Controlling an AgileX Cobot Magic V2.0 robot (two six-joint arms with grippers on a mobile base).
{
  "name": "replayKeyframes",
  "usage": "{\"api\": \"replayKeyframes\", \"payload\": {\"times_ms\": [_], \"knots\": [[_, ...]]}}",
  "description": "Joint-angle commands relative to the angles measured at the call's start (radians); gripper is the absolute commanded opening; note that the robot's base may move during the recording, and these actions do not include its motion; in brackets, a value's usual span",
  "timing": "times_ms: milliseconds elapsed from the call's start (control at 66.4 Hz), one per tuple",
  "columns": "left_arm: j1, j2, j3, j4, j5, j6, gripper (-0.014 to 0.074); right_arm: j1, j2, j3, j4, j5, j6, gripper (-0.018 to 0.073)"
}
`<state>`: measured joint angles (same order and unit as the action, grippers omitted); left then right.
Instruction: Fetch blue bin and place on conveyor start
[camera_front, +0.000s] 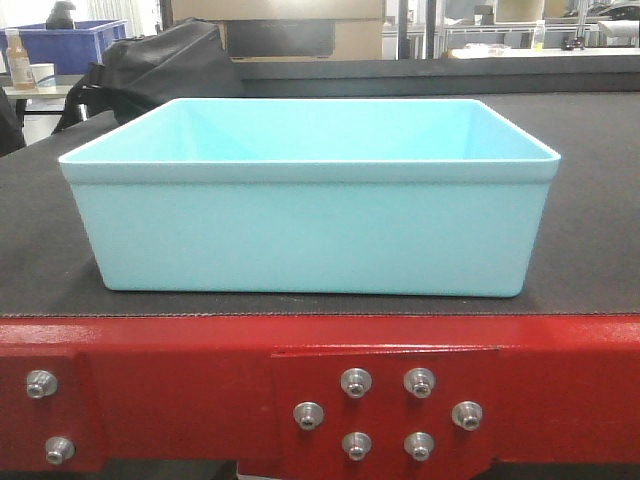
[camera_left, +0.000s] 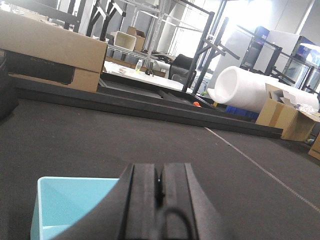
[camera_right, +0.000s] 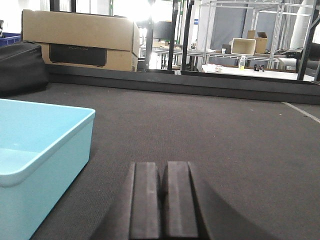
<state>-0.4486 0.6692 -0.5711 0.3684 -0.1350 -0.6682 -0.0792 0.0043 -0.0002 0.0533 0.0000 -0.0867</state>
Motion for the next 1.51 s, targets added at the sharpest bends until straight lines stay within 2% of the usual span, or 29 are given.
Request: {"api": "replayKeyframes", "payload": {"times_ms": [0, 316, 377, 497, 558, 693, 769, 814, 889, 995, 1100, 1341, 1432, 1492], "knots": [[-0.003, -0.007, 0.0, 0.001, -0.015, -0.003, -0.0111, -0.007, -0.004, 0.0, 0.001, -0.014, -0.011, -0.0165], [-0.003, -0.03, 0.005, -0.013, -0.014, -0.003, -0.0111, -0.007, -0.004, 0.0, 0.001, -0.014, -0.011, -0.0165], [-0.003, -0.051, 0.021, -0.084, -0.036, -0.003, -0.0111, -0.007, -0.004, 0.0, 0.001, -0.014, -0.011, -0.0165], [0.039, -0.146, 0.109, -0.368, -0.095, -0.003, -0.0111, -0.007, -0.004, 0.0, 0.001, -0.014, -0.011, -0.0165], [0.083, -0.209, 0.155, -0.407, -0.101, 0.004, -0.0111, -0.007, -0.004, 0.0, 0.001, -0.014, -0.011, -0.0165], [0.191, -0.351, 0.254, -0.407, -0.074, 0.159, -0.0111, -0.007, -0.004, 0.0, 0.001, -0.014, -0.011, -0.0165], [0.245, -0.432, 0.298, -0.407, -0.033, 0.338, -0.0111, -0.007, -0.004, 0.0, 0.001, -0.014, -0.011, -0.0165], [0.267, -0.48, 0.317, -0.423, 0.021, 0.424, -0.0111, -0.007, -0.004, 0.0, 0.001, -0.014, -0.011, -0.0165], [0.289, -0.541, 0.329, -0.464, 0.108, 0.515, -0.0111, -0.007, -0.004, 0.0, 0.001, -0.014, -0.011, -0.0165], [0.308, -0.629, 0.331, -0.457, 0.327, 0.668, -0.0111, -0.007, -0.004, 0.0, 0.001, -0.014, -0.011, -0.0165], [0.335, -0.669, 0.364, -0.404, 0.378, 0.685, -0.0111, -0.007, -0.004, 0.0, 0.001, -0.014, -0.011, -0.0165], [0.432, -0.669, 0.446, -0.406, 0.347, 0.685, -0.0111, -0.007, -0.004, 0.0, 0.001, -0.014, -0.011, -0.0165], [0.445, -0.669, 0.491, -0.406, 0.288, 0.683, -0.0111, -0.007, -0.004, 0.0, 0.001, -0.014, -0.011, -0.0165], [0.445, -0.669, 0.522, -0.406, 0.209, 0.659, -0.0111, -0.007, -0.004, 0.0, 0.001, -0.014, -0.011, -0.0165]]}}
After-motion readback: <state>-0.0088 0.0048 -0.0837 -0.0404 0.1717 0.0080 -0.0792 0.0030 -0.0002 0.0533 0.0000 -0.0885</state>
